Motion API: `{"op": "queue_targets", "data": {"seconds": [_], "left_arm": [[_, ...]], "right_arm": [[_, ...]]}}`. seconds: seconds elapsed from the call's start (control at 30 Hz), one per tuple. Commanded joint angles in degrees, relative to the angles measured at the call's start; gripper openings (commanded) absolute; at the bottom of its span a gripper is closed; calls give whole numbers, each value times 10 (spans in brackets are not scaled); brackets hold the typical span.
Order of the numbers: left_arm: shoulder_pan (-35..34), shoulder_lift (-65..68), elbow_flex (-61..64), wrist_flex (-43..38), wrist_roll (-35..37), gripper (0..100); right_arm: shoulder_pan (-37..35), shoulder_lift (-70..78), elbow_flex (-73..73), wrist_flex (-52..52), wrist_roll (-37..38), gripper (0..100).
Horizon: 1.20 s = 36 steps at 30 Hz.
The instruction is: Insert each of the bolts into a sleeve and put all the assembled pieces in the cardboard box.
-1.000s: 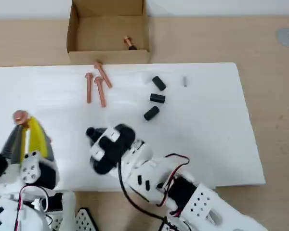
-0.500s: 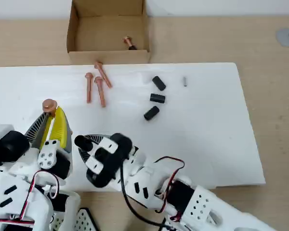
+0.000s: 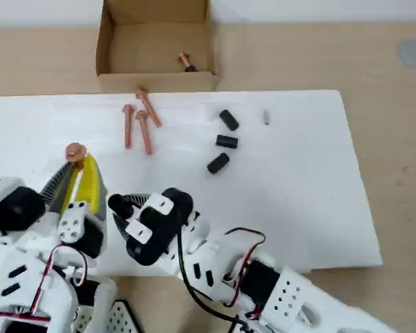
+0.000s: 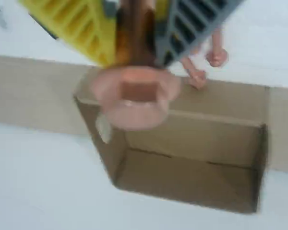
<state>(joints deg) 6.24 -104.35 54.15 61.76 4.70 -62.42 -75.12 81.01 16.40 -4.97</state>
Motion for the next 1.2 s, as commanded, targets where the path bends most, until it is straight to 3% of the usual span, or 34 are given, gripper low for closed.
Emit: {"op": "queue_targets", "data": {"seconds": [0.0,0.27,0.77,1.17], "left_arm": [[42,1,24,-23,3,6],[69,1,44,-70,2,6],[74,1,-24,11,3,6],[53,0,13,-50,5,6]], "right_arm": [[-8,-15,-2,-18,-5,9],[-7,-15,34,-57,-5,9],[48,-15,32,-57,-6,9],[47,-15,33,-57,-6,9]]}}
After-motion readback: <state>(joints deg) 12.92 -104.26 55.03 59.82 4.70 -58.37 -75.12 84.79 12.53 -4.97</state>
